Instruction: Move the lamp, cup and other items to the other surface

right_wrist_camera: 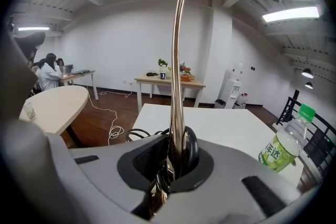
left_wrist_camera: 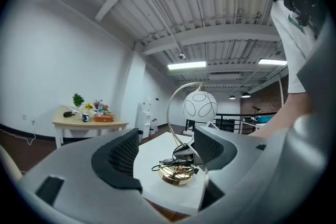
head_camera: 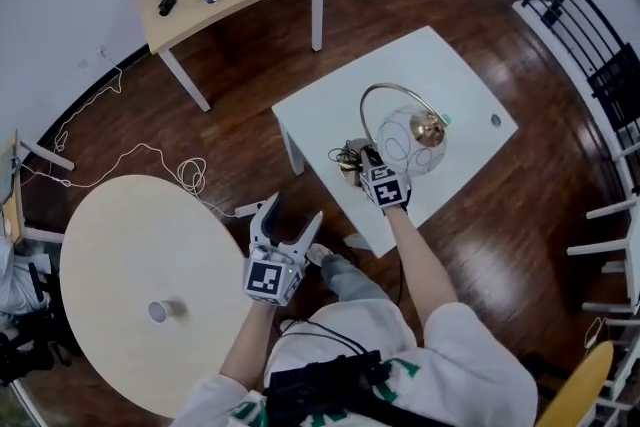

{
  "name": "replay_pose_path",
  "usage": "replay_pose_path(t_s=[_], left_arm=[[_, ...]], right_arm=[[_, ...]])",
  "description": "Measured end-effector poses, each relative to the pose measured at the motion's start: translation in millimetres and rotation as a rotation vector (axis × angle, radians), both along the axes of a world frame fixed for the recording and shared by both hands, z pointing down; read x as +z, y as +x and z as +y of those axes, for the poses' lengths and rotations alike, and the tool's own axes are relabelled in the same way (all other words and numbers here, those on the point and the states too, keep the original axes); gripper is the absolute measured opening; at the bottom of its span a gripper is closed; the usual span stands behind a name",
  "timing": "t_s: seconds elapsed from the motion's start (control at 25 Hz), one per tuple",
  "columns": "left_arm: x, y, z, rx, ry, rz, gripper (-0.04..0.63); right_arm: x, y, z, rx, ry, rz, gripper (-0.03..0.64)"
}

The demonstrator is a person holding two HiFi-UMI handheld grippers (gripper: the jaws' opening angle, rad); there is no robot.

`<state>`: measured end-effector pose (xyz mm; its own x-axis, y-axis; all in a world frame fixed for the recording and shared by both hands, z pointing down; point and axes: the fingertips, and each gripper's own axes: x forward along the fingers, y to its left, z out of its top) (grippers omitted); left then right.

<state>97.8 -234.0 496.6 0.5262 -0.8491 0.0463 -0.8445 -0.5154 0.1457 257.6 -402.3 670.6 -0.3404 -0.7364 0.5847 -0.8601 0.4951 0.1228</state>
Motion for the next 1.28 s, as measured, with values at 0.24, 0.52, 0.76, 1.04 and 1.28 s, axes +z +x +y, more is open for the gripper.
replay_pose_path(t_s=[0.24, 0.52, 0.76, 1.04, 1.28], left_arm=[[19, 25, -44, 0.025, -0.018, -0.035, 0.331], [44, 36, -73, -0.001, -0.066, -0.024, 0.331], [56, 27, -79, -0.035, -0.081, -0.024, 0.331], [52, 3, -72, -0.093, -0.092, -0.004, 0.331], [35, -20, -45, -0.121, -0.08, -0.018, 0.331]], right_arm=[[15, 9, -42, -0.003, 0.009, -0.011, 0.025], [34, 13, -89, 0.0, 0.007, -0.029, 0.026], [47, 10, -110, -0.002, 0.01, -0.005, 0.026], [54, 11, -113, 0.047, 0.042, -0.032, 0.033], [56, 9, -96, 0.077, 0.068, -0.126, 0.29]])
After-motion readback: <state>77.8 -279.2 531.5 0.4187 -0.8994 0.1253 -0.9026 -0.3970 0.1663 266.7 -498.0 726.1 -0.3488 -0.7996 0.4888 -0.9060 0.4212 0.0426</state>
